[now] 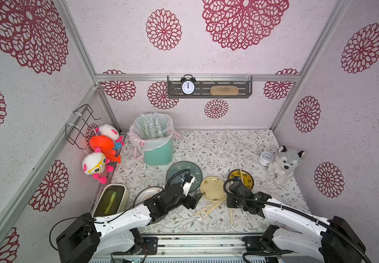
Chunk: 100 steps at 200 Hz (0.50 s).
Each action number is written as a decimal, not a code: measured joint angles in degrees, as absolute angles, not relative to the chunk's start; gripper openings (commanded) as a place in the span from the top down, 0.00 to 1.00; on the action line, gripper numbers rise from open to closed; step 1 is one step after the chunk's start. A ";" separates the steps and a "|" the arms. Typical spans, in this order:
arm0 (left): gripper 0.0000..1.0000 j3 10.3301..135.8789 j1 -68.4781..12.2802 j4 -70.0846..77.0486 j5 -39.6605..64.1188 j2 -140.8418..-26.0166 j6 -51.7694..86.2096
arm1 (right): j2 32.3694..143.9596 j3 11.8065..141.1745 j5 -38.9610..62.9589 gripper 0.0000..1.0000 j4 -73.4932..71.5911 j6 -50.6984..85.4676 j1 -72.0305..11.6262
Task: Remove the packaging of disposable chopsticks
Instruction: Pick up the disposable chopsticks from the center of the board.
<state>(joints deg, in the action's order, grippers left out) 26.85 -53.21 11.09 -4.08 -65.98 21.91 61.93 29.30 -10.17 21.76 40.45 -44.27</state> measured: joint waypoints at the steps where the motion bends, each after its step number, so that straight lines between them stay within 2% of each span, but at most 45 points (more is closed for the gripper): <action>1: 0.16 26.85 -53.17 11.14 -4.05 -66.02 21.91 | 61.91 29.30 -10.22 1.00 21.76 40.42 -44.27; 57: 0.12 27.40 -48.07 16.40 2.72 -67.72 21.89 | 58.59 29.56 -8.69 1.00 18.17 34.24 -43.53; 100: 0.10 30.87 -40.88 18.61 10.37 -61.08 21.91 | 56.69 35.22 -2.20 1.00 8.80 25.17 -43.48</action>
<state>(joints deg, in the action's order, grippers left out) 30.87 -40.88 18.61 10.37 -61.08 21.91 56.69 35.22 -2.20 8.80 25.17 -43.48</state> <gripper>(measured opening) 0.892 0.063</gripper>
